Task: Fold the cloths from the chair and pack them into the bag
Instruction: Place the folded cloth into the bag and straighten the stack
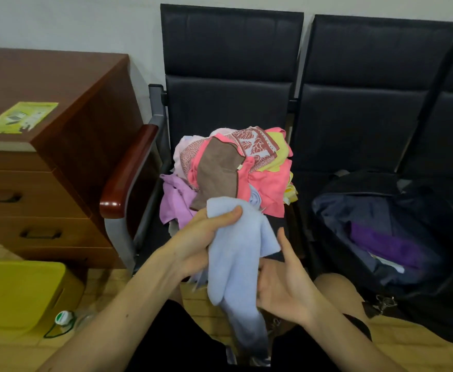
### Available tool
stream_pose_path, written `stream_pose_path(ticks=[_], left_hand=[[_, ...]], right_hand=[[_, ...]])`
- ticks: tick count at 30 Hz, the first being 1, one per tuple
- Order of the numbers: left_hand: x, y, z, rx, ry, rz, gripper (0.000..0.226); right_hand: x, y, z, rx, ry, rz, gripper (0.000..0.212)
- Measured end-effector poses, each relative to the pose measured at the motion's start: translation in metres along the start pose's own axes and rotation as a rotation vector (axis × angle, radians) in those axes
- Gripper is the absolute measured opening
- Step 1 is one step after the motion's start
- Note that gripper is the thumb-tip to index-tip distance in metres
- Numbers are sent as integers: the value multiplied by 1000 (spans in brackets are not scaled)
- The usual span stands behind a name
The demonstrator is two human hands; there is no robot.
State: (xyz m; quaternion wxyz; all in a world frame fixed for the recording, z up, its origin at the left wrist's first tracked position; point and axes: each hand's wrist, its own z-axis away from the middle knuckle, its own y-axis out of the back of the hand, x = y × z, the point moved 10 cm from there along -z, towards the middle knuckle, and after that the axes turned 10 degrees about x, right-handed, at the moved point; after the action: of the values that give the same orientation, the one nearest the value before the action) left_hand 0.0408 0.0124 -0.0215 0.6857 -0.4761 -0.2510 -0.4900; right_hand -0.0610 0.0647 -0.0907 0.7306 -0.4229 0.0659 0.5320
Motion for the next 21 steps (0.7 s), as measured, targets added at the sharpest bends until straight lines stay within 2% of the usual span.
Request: stream_pose_path(ticks=[1,3,5,7,9,11,14,17,19,21], left_hand=[[1,0,-1,22,4,-5,34],[0,4,-3,71,26,-14,38],[-1,7,-3,93,40,-21,41],[1,8,-2,86,39,-21,43],[3,8,-1,83,34,-41,35],[4,6,3,74,41,-65,29],[1,-1,11,-21,75,-146,36],[-5,-10,20,-142,119,-240,43],[-6,-13,21,-172,144,-238,44],[1,-13,18,-147,139,-196,45]], right_hand=[[1,-7,2,-56,7,-32,94],[-13,-19,9,-129,113,-49,84],[-32,-12,13,-103,245,23,69],[-51,-6,17,-97,321,85,74],[-74,3,23,-3,454,184,73],[-98,5,34,89,616,320,59],[-124,-5,56,186,815,574,45],[-144,-16,76,266,978,752,68],[-153,-16,82,302,1021,809,83],[-160,-13,86,336,1025,822,76]])
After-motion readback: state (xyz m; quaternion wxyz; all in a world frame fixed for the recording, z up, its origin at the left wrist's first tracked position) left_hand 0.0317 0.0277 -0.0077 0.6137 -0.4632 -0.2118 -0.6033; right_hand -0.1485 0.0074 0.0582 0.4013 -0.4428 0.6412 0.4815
